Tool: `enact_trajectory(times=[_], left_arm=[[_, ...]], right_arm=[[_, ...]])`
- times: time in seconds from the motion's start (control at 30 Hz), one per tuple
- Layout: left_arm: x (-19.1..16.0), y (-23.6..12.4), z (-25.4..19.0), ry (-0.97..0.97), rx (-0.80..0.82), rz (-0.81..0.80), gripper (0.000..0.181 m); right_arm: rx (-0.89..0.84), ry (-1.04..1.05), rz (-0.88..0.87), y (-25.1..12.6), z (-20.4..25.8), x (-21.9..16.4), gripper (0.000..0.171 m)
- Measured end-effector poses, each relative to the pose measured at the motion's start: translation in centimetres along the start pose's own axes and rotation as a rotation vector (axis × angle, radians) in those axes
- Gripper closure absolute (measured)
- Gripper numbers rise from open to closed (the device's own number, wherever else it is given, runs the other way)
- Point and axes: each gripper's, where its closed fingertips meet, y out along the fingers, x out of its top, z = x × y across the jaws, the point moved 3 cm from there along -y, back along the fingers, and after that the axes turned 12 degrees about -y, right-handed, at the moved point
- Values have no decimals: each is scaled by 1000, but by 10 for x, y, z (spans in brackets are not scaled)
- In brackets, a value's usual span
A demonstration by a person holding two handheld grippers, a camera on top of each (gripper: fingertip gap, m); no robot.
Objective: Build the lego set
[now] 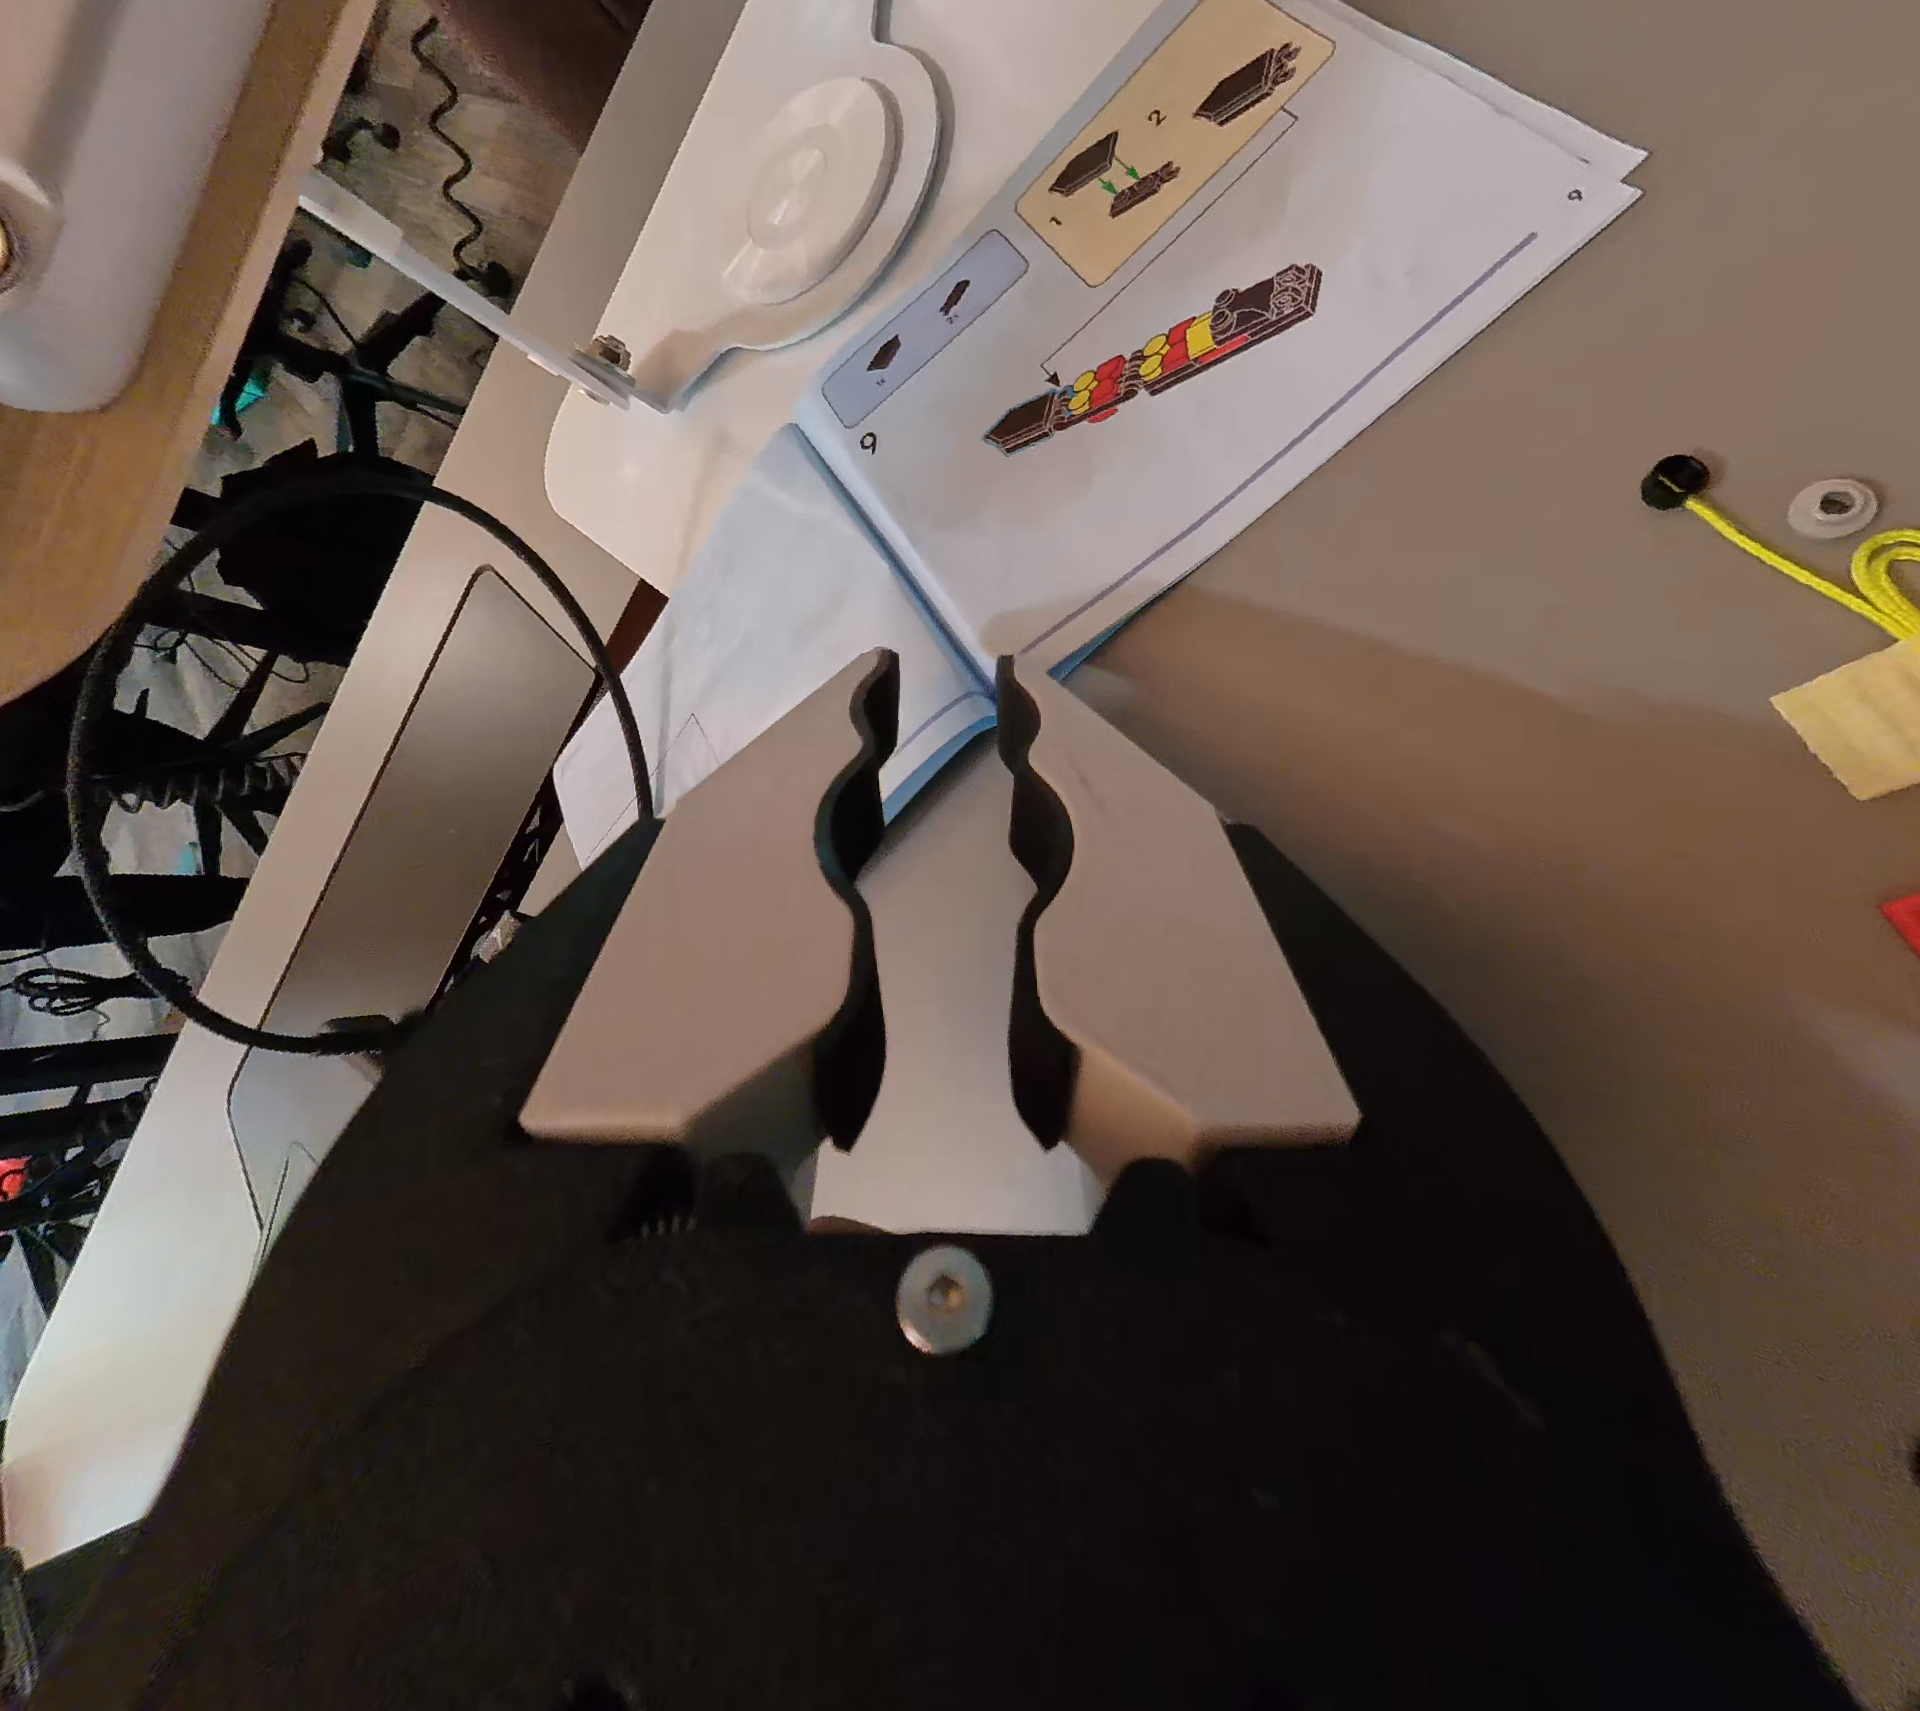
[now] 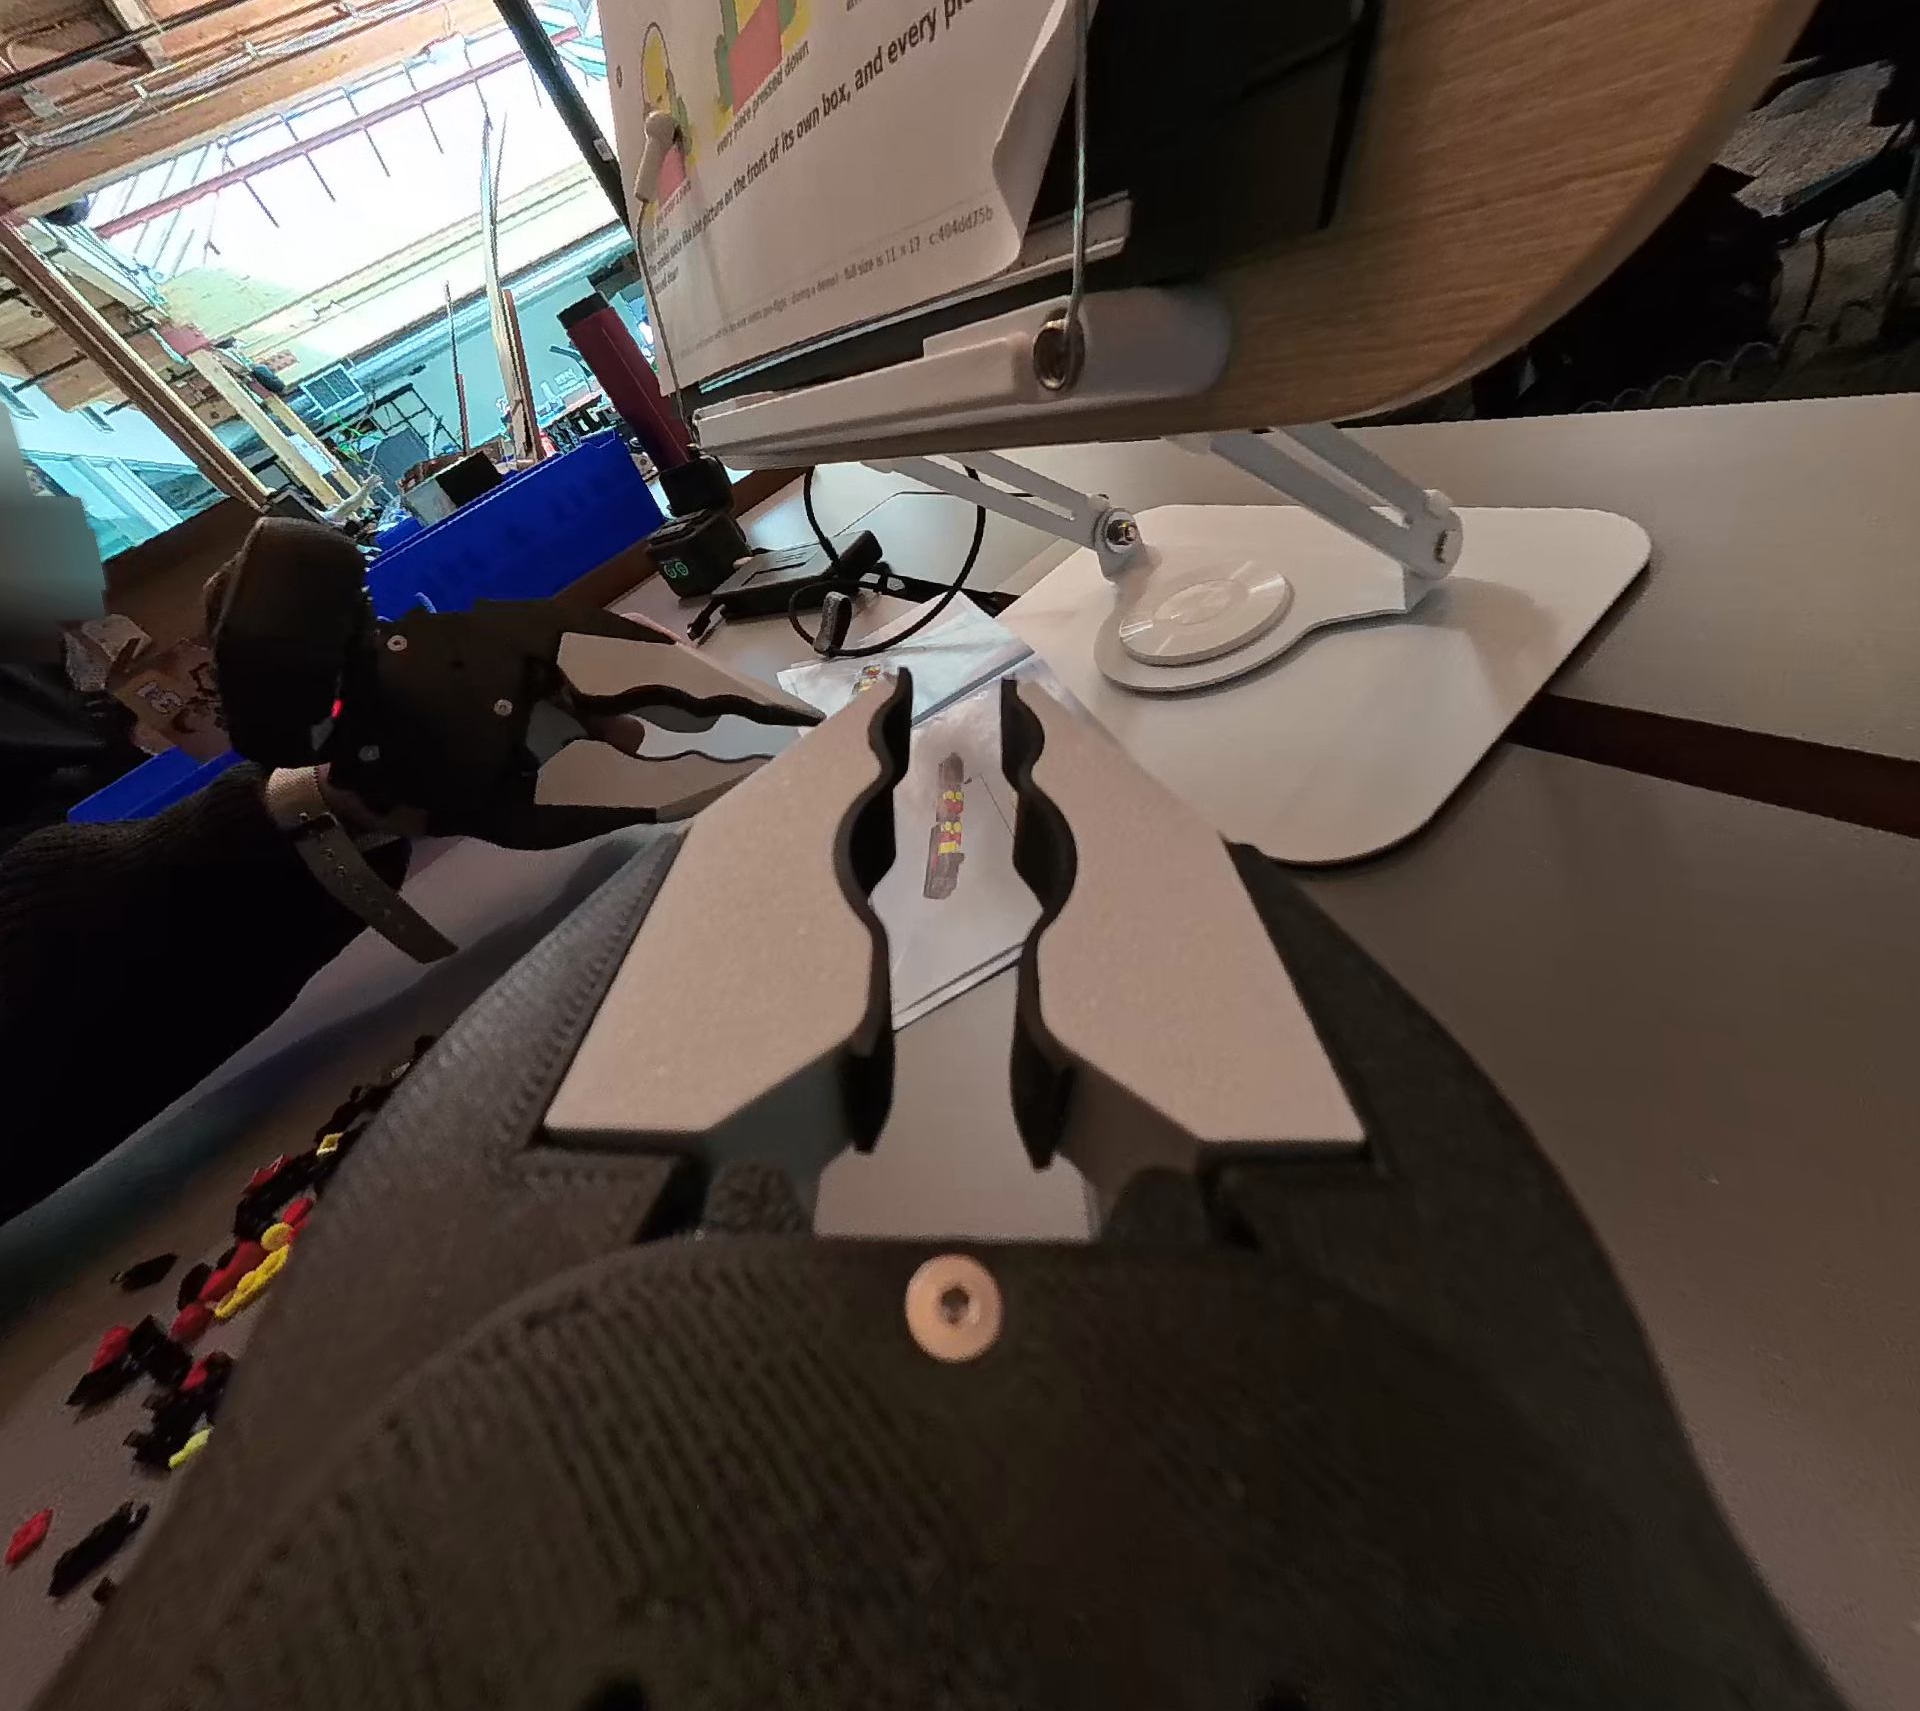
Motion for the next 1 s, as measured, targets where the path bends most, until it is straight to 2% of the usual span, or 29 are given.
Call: enact_trajectory(times=[0.03, 0.23, 0.4, 0.53, 0.67, 0.83, 0.93, 1.0], left_arm=[[0, 0, 0, 2, -3, 2, 165], [5, -2, -8, 0, -40, -18, 155], [27, -8, -38, -15, -206, -97, 149], [42, -4, -71, 85, -358, -73, 148], [40, 8, -73, 219, -424, 14, 148], [51, 14, -88, 68, -645, -9, 154], [54, 23, -97, 62, -657, -34, 150], [55, 26, -99, 53, -654, -45, 166]], right_arm=[[0, 0, -1, 0, 0, 0, 156], [-1, 0, 0, 0, 0, 0, 156], [-2, 0, 4, 0, 0, 0, 156], [-6, -5, 0, 0, 0, 0, 156], [-12, -15, 11, 1, 1, -1, 156], [-11, -32, 75, 8, 2, -7, 158], [-15, -36, 78, 8, 3, -8, 157], [-19, -32, 68, 7, 2, -7, 157]])
